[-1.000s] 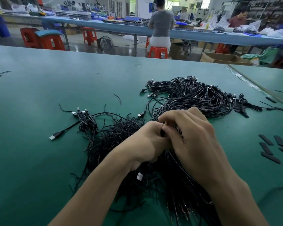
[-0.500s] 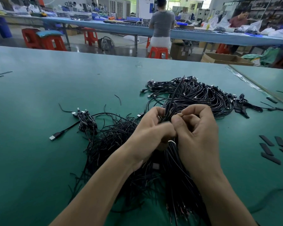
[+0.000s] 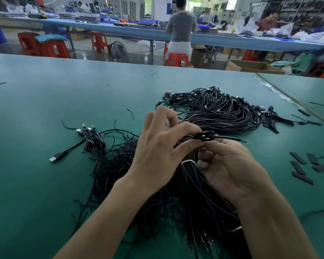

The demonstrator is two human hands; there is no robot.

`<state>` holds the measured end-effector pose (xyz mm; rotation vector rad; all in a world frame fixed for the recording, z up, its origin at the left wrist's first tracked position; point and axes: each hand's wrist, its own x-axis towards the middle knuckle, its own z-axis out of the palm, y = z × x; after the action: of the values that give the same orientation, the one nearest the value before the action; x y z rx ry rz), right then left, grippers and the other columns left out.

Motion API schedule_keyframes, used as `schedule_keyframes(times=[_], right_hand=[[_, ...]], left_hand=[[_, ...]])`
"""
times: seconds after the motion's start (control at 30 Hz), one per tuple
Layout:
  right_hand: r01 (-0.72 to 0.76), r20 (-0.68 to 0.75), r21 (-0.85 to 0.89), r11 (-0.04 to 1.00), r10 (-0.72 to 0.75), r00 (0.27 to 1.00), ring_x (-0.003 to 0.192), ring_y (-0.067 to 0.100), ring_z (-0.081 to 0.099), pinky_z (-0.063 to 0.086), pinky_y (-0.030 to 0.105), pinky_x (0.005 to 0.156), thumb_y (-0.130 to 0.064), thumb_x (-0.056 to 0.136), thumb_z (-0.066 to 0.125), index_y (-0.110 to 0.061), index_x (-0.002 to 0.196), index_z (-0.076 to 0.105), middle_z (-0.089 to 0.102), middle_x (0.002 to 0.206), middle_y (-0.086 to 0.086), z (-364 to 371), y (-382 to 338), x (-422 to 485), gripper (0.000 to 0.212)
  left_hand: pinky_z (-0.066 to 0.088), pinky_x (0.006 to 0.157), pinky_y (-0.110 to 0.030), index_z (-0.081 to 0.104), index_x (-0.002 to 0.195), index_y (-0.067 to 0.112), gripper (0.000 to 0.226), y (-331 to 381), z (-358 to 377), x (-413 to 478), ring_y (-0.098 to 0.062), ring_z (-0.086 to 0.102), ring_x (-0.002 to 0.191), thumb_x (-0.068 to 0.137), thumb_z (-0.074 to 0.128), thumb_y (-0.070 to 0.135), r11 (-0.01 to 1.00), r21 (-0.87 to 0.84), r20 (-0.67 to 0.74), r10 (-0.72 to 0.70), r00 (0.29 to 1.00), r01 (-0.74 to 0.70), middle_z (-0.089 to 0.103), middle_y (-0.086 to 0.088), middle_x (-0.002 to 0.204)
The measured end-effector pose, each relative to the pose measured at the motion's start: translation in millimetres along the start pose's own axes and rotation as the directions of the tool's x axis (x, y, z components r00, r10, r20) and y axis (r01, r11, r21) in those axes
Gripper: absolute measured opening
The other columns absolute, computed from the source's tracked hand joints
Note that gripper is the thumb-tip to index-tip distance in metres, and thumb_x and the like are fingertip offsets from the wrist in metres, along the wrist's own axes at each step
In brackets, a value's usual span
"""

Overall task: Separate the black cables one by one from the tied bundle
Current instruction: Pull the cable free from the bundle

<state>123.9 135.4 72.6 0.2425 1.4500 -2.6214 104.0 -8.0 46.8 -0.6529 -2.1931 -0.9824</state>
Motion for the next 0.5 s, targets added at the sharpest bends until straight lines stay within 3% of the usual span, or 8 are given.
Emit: schedule_keyframes(times=[0.1, 0.2, 0.23, 0.3, 0.33, 0.37, 0.43, 0.5], right_hand=[[0.039, 0.013, 0.053, 0.998, -0.039, 0.999, 0.051, 0.008, 0.039, 0.032, 0.018, 0.042, 0.007, 0.089, 0.054, -0.012, 0.115, 0.042, 0.049, 0.066, 0.002, -0.5, -1.9, 1.3, 0.034], [0.098, 0.044, 0.063, 0.993, -0.100, 0.994, 0.052, 0.008, 0.045, 0.037, 0.017, 0.042, 0.004, 0.084, 0.060, -0.011, 0.111, 0.044, 0.053, 0.068, 0.003, 1.6, -6.4, -0.5, 0.035], [0.128, 0.040, 0.049, 0.991, -0.130, 0.991, 0.052, 0.008, 0.050, 0.041, 0.018, 0.044, 0.002, 0.081, 0.062, -0.011, 0.106, 0.046, 0.056, 0.070, 0.004, 1.5, -7.9, -1.2, 0.033], [0.192, 0.013, -0.031, 0.981, -0.192, 0.981, 0.057, 0.012, 0.053, 0.044, 0.020, 0.051, 0.000, 0.085, 0.063, -0.014, 0.100, 0.049, 0.060, 0.072, 0.005, -0.3, -9.6, -1.9, 0.025], [0.223, 0.008, -0.083, 0.971, -0.223, 0.975, 0.059, 0.013, 0.051, 0.042, 0.023, 0.054, 0.000, 0.088, 0.063, -0.015, 0.100, 0.049, 0.062, 0.072, 0.005, -1.7, -9.3, -2.0, 0.023], [0.255, 0.014, -0.137, 0.957, -0.255, 0.967, 0.059, 0.013, 0.048, 0.040, 0.023, 0.053, -0.001, 0.088, 0.064, -0.016, 0.099, 0.050, 0.063, 0.070, 0.002, -2.2, -8.5, -2.4, 0.023], [0.296, 0.042, -0.222, 0.929, -0.294, 0.955, 0.055, 0.010, 0.043, 0.037, 0.020, 0.048, -0.010, 0.080, 0.072, -0.017, 0.096, 0.051, 0.063, 0.067, -0.002, -0.9, -7.0, -3.9, 0.028], [0.304, 0.048, -0.239, 0.922, -0.301, 0.952, 0.055, 0.009, 0.041, 0.035, 0.020, 0.047, -0.018, 0.070, 0.076, -0.018, 0.095, 0.051, 0.064, 0.070, 0.000, 0.6, -5.6, -5.0, 0.035]], left_hand=[[0.048, 0.061, -0.032, 0.070, 0.112, 0.020, 0.020, 3.9, -2.7, 2.1, -0.007, 0.050, 0.068, 0.096, 0.065, 0.030, 0.994, -0.077, 0.001, 0.073, 0.997, -0.073, 0.052, 0.015, 0.081], [0.043, 0.054, -0.022, 0.067, 0.113, 0.020, 0.017, 9.7, -4.0, 2.1, -0.004, 0.049, 0.053, 0.097, 0.062, 0.019, 0.977, -0.210, 0.051, 0.049, 0.997, -0.037, 0.061, 0.011, 0.068], [0.046, 0.054, -0.024, 0.066, 0.112, 0.023, 0.020, 11.9, -4.7, 2.1, -0.011, 0.054, 0.053, 0.095, 0.058, 0.015, 0.952, -0.307, 0.094, 0.018, 0.995, 0.012, 0.067, 0.004, 0.071], [0.056, 0.065, -0.042, 0.067, 0.106, 0.028, 0.027, 16.1, -7.0, 3.3, -0.038, 0.062, 0.070, 0.090, 0.046, 0.021, 0.854, -0.498, 0.165, -0.076, 0.983, 0.150, 0.070, -0.017, 0.083], [0.056, 0.069, -0.049, 0.068, 0.101, 0.027, 0.026, 17.8, -7.7, 4.1, -0.041, 0.062, 0.077, 0.091, 0.044, 0.028, 0.821, -0.540, 0.170, -0.113, 0.979, 0.188, 0.068, -0.021, 0.085], [0.056, 0.068, -0.049, 0.067, 0.096, 0.024, 0.023, 19.7, -8.0, 5.2, -0.039, 0.062, 0.079, 0.094, 0.046, 0.034, 0.820, -0.536, 0.153, -0.139, 0.978, 0.200, 0.067, -0.018, 0.084], [0.056, 0.062, -0.035, 0.062, 0.091, 0.027, 0.009, 20.0, -8.6, 6.4, -0.022, 0.063, 0.074, 0.093, 0.062, 0.035, 0.849, -0.491, 0.119, -0.154, 0.981, 0.193, 0.067, -0.002, 0.081], [0.055, 0.059, -0.030, 0.051, 0.100, 0.033, 0.030, 18.1, -10.1, 7.4, -0.014, 0.066, 0.073, 0.086, 0.076, 0.024, 0.842, -0.495, 0.114, -0.180, 0.977, 0.213, 0.071, 0.005, 0.087]])
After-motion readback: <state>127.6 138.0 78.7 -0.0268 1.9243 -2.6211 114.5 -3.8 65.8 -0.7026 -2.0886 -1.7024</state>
